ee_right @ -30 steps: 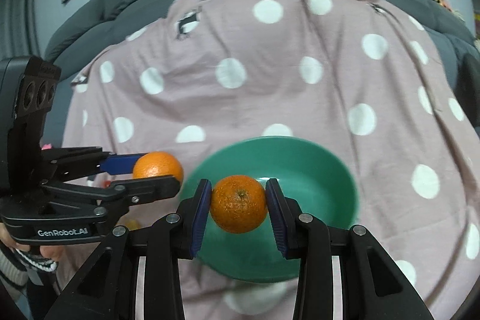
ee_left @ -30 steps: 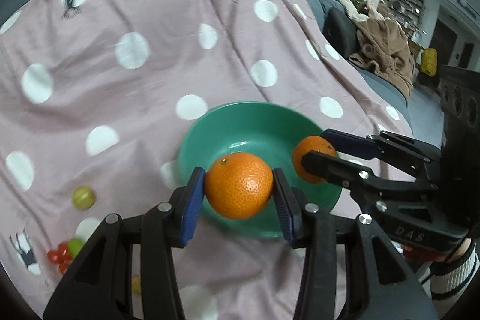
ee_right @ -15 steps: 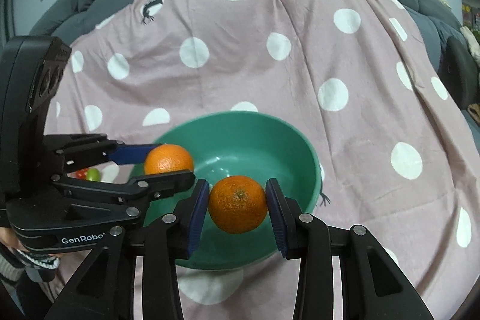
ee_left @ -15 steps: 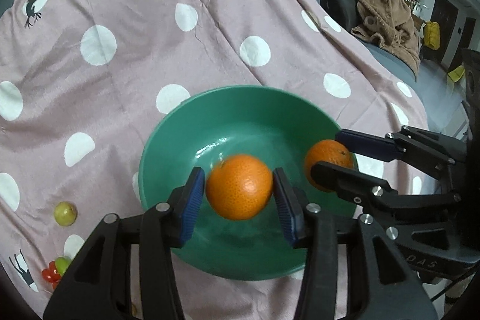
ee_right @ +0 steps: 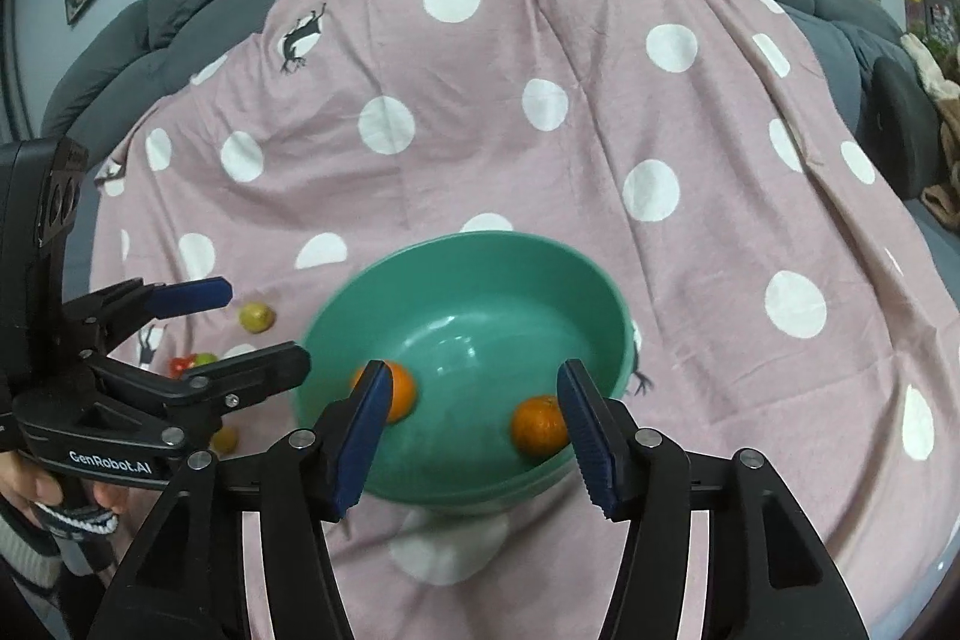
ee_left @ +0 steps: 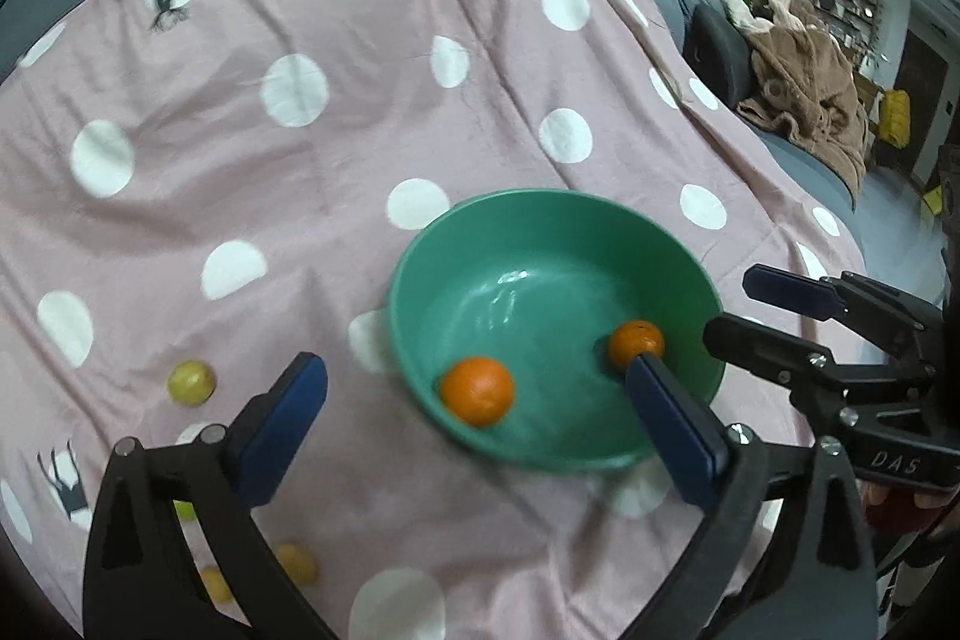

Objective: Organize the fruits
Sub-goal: 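Open both tools to drop the oranges into the green bowl, then grasp a brown kiwi with the left tool while the right tool grasps the other kiwi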

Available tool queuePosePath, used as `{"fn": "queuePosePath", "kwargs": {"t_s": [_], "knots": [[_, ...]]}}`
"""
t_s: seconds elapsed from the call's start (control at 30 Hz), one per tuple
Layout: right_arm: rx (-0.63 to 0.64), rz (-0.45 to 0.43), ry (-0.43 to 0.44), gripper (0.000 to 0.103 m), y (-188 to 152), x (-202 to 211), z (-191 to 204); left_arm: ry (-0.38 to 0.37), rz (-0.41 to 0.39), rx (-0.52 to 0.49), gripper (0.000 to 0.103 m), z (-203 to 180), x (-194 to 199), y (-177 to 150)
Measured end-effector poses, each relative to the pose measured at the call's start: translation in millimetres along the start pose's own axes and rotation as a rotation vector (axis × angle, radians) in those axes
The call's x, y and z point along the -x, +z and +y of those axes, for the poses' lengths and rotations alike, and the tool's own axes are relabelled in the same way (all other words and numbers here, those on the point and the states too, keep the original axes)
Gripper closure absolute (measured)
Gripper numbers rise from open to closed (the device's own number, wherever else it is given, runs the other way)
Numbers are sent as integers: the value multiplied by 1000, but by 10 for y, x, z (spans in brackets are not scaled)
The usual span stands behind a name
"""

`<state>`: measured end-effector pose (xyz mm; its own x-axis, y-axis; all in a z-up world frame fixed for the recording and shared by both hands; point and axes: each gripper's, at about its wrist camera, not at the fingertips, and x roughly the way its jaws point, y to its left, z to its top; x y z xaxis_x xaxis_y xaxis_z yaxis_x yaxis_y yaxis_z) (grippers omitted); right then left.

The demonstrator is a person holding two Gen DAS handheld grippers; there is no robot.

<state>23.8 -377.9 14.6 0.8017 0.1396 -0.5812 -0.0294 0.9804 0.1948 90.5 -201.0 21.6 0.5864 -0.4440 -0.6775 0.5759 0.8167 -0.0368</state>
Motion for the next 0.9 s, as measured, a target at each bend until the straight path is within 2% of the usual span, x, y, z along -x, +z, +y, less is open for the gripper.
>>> {"fn": "queuePosePath", "kwargs": {"t_s": [0.17, 0.33, 0.53, 0.67, 0.77, 0.9], "knots": [[6, 13, 25, 45, -75, 76, 139, 35, 14, 48, 2, 188, 223, -268], [18, 42, 52, 45, -194, 97, 285, 107, 46, 128, 2, 558, 497, -668], [39, 79, 95, 45, -305, 66, 481, 238, 86, 305, 2, 1196, 889, -1248], [65, 109, 125, 45, -372, 4, 642, 297, 106, 415, 2, 1503, 1109, -1565], [84, 136, 148, 45, -412, -64, 775, 312, 111, 462, 2, 1596, 1203, -1712], [113, 174, 175, 45, -473, -158, 953, 285, 110, 485, 4, 1596, 1220, -1789]]}}
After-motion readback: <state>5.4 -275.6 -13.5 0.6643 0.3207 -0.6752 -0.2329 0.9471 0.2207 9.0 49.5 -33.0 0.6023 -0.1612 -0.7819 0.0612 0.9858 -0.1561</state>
